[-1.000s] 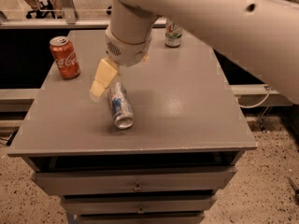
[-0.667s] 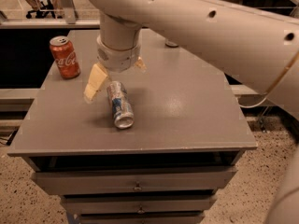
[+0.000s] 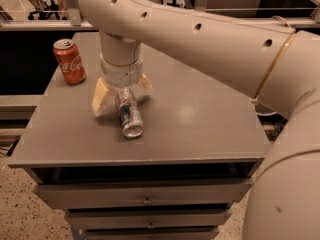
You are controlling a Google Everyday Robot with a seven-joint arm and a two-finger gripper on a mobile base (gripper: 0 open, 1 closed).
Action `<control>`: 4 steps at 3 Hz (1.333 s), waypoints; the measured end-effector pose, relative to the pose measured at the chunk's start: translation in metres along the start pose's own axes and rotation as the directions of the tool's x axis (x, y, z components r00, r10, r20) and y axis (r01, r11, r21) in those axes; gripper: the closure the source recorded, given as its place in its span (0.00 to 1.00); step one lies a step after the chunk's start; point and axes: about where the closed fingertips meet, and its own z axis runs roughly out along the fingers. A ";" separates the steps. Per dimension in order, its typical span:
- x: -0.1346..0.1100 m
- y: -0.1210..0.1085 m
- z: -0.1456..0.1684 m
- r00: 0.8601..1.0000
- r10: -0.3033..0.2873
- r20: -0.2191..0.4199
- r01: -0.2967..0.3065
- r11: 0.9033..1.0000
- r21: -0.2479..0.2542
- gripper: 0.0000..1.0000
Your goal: Place redbull can upright
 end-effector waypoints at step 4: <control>-0.044 -0.042 -0.096 0.897 -0.038 0.440 0.082 0.993 -0.080 1.00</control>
Offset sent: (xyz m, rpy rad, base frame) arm 0.0238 -0.0221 0.0222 -0.0306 -0.1218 -0.1412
